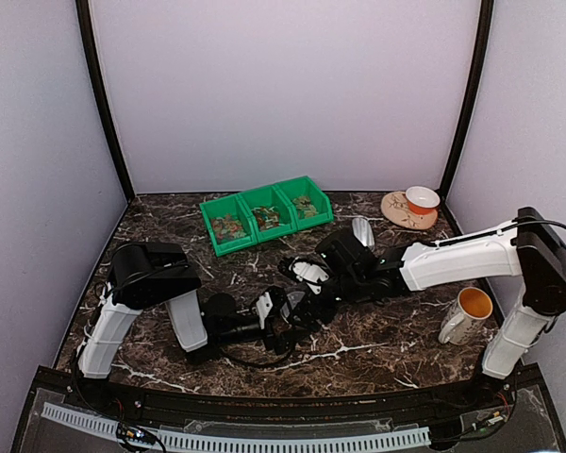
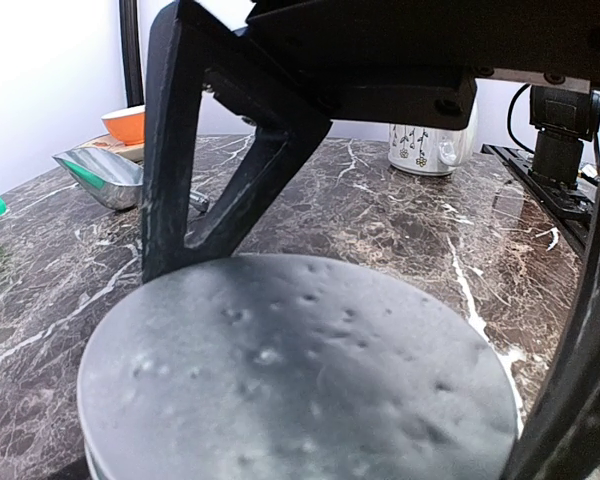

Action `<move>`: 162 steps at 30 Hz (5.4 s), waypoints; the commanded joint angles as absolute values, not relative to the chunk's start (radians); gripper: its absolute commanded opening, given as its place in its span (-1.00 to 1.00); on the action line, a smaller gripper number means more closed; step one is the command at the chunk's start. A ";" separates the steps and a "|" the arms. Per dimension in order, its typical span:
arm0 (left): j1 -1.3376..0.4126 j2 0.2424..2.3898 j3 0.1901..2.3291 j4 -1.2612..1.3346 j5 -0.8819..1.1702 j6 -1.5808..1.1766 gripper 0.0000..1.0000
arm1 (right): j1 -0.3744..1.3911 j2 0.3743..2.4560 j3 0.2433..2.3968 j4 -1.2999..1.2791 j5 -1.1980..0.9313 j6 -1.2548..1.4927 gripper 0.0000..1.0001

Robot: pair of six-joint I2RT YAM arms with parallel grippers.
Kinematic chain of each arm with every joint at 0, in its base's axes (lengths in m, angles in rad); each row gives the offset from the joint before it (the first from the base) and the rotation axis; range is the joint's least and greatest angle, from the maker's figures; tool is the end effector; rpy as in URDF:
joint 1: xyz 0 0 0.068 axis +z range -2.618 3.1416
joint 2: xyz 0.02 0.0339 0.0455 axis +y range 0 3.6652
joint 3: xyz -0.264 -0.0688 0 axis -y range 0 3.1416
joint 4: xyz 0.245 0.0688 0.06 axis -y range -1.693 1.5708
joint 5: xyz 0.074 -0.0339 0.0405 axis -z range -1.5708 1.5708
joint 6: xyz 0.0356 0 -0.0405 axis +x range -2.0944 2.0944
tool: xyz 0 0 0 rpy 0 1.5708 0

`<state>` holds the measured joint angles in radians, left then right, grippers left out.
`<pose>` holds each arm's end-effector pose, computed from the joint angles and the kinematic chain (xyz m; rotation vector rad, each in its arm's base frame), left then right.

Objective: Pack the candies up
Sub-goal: Screw the bottle lid onto the packing bottle.

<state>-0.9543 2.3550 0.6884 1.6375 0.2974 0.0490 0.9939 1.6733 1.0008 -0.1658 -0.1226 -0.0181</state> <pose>0.1943 -0.2922 0.0476 1.0118 1.3417 -0.9304 0.1868 0.2950 0.1891 -1.2569 2.1474 0.5821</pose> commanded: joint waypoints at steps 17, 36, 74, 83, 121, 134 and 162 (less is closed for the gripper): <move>-0.953 2.486 0.628 1.418 0.241 0.189 0.79 | 0.987 1.748 1.060 -0.242 -0.229 -0.114 0.75; -0.951 2.481 0.609 1.464 0.136 0.160 0.79 | 0.980 1.708 0.928 -0.071 -0.124 0.075 0.69; -0.951 2.468 0.619 1.418 -0.014 0.155 0.79 | 1.083 1.702 0.971 -0.109 0.118 0.339 0.98; -0.951 2.468 0.618 1.417 -0.015 0.158 0.79 | 1.087 1.674 0.948 -0.129 0.123 0.329 0.95; -0.951 2.507 0.588 1.520 0.542 0.242 0.85 | 0.930 1.544 0.982 -0.228 -0.381 -0.555 0.94; -0.952 2.512 0.585 1.538 0.508 0.233 0.98 | 0.923 1.667 1.052 -0.256 -0.394 -0.597 0.95; -0.952 2.513 0.596 1.520 0.491 0.232 0.93 | 0.910 1.756 1.083 -0.248 -0.405 -0.518 0.90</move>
<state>-0.9363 2.3581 0.6781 1.6413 0.4904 0.0708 0.9195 1.7451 1.0771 -0.2848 -0.3908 -0.5514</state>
